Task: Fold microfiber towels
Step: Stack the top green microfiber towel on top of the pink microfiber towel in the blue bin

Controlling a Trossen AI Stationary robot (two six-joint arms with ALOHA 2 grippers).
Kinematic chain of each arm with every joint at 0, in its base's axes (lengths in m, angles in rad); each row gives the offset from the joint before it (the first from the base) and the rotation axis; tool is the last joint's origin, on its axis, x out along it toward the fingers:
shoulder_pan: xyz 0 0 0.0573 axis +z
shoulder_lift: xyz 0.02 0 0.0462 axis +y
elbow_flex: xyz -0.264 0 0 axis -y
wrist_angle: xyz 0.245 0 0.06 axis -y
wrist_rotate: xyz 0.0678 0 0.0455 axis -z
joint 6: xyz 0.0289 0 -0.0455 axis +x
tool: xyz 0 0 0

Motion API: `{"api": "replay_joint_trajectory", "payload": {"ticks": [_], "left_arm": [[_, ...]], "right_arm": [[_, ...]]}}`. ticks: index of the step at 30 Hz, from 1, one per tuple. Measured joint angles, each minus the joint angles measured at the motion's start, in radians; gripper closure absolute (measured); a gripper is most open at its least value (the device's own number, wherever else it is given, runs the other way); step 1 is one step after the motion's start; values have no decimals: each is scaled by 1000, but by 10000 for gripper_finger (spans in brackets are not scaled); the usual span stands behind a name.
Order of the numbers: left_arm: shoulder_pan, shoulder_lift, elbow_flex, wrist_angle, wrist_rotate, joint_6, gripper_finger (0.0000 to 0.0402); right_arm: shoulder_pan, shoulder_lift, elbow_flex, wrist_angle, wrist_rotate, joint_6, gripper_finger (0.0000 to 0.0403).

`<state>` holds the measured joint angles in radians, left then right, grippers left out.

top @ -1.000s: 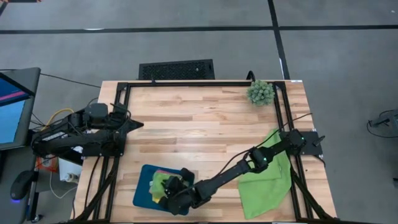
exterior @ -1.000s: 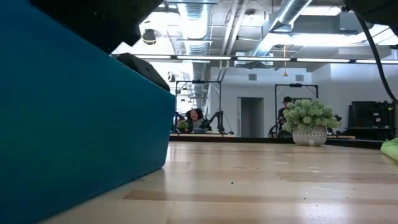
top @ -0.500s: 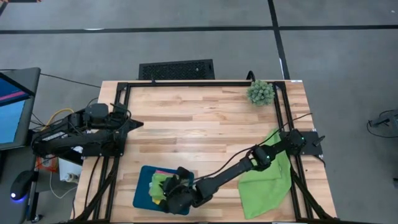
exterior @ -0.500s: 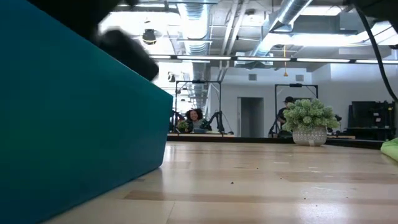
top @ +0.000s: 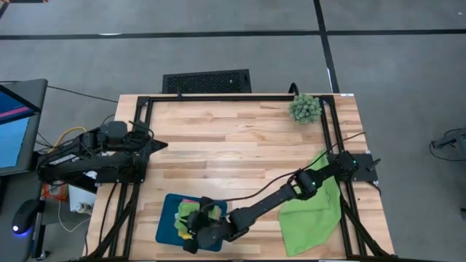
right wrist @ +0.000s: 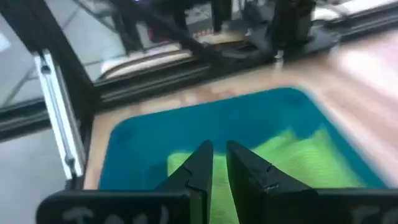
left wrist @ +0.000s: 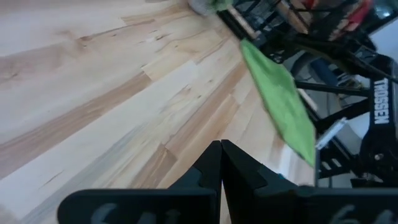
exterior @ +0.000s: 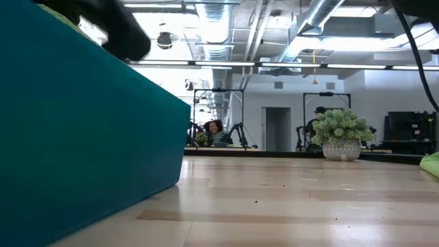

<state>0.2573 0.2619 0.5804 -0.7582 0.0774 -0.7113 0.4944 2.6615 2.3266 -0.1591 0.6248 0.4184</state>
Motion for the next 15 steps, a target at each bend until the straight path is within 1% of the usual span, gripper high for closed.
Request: {"api": "replay_joint_trajectory", "payload": {"ticks": [1,3,4,6,8,15], "left_arm": [[0,0,0,-9,-7,1,401],[0,0,0,-29,-22,1,402],[0,0,0,-34,-29,1,402],[0,0,0,-51,-35,2,401],[0,0,0,-58,-34,9,401],[0,0,0,-60,-34,11,401]], "right_arm": [[-2,16,-2,35,-12,4,333],[-5,30,-10,22,-26,6,333],[-6,43,-10,36,-55,12,333],[-6,77,-2,64,-85,59,333],[-6,91,-6,48,-76,106,333],[-18,80,-4,35,-55,111,333]]}}
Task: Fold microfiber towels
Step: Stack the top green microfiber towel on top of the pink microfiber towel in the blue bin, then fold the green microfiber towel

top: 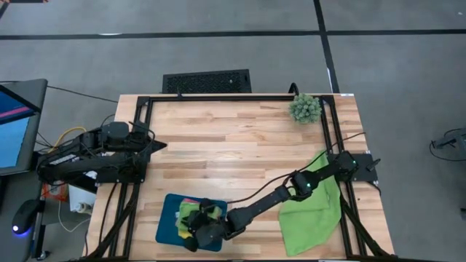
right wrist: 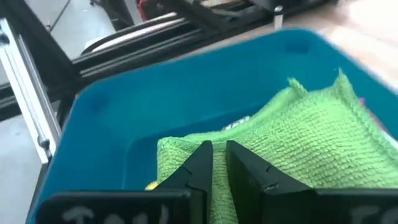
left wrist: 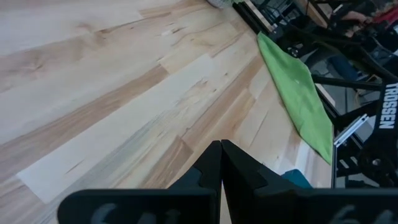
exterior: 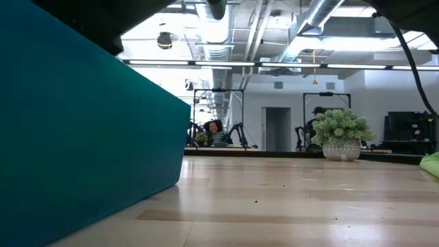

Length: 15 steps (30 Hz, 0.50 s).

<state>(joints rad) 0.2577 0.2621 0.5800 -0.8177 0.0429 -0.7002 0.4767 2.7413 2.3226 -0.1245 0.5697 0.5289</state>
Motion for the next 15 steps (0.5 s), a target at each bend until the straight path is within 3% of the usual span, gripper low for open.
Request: {"api": "replay_joint_trajectory", "payload": {"ticks": [6,9,12,15], "left_arm": [[0,0,0,1,1,0,401],[0,0,0,5,13,0,401],[0,0,0,16,53,13,401],[0,0,0,36,114,38,398]], "right_arm": [[-8,-81,27,6,11,-71,333],[-6,-167,30,-46,76,-101,333],[-6,-252,29,-224,117,-104,333],[-7,-344,27,-466,114,15,331]]}}
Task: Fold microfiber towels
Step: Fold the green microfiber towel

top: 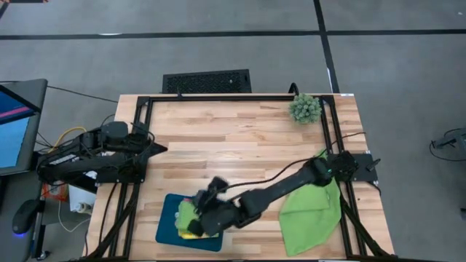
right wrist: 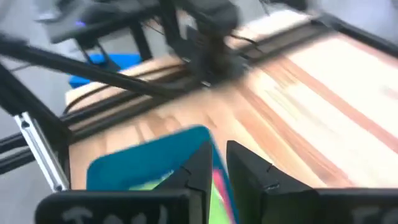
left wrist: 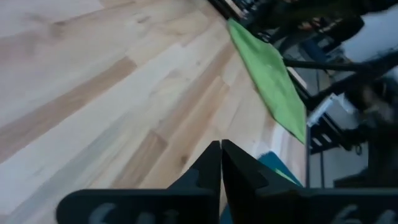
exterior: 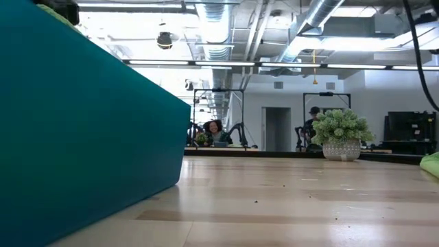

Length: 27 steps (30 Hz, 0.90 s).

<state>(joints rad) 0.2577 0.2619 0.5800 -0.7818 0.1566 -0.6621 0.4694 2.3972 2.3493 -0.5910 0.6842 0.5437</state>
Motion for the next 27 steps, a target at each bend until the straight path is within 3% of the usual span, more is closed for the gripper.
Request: {"api": "replay_joint_trajectory", "payload": {"ticks": [5,10,13,17,20,27], "left_arm": [[0,0,0,53,33,-1,372],[0,23,0,165,57,-11,315],[-1,66,0,242,76,-27,272],[-13,177,0,352,142,-61,217],[-44,292,1,476,183,-93,187],[-110,548,0,773,227,-119,161]], "right_arm": [[16,-142,4,-485,-63,286,314],[68,-191,-1,-999,-203,614,270],[108,-234,-70,-959,-287,559,235],[145,-266,-189,-973,-423,655,199],[164,-310,-317,-979,-469,704,187],[259,-543,-651,-974,-597,814,186]]}}
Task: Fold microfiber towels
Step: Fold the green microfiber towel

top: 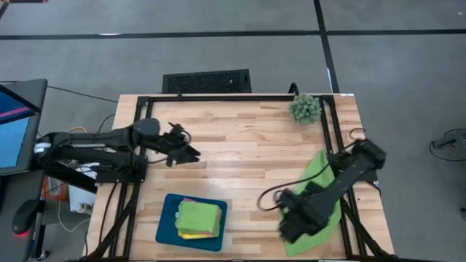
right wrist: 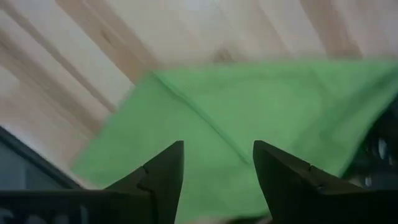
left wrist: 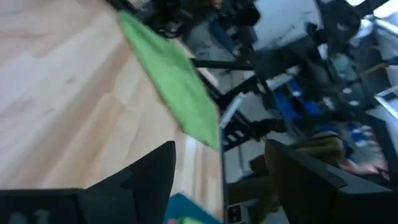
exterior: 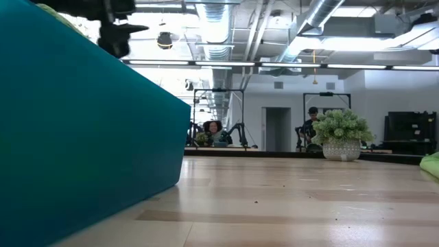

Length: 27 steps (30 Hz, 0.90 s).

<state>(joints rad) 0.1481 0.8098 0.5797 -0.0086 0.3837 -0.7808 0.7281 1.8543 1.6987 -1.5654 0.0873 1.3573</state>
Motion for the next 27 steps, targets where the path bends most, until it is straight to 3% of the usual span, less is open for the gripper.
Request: {"api": "replay_joint_trajectory", "payload": {"ticks": [5,10,12,17,22,27], "left_arm": [[-16,160,1,182,65,-46,161],[-17,290,1,303,123,-88,161],[-17,335,1,368,134,-99,161],[-20,396,1,464,178,-149,161],[-40,423,21,448,182,-147,161],[-65,436,86,375,95,-98,161]], "right_arm": [[57,-203,-237,40,-109,86,184],[40,-325,-448,245,-211,99,184],[13,-341,-517,351,-190,73,183],[-76,-321,-627,658,-98,-49,184],[-61,-232,-639,644,-94,-281,184],[-37,-146,-640,689,-32,-409,184]]}}
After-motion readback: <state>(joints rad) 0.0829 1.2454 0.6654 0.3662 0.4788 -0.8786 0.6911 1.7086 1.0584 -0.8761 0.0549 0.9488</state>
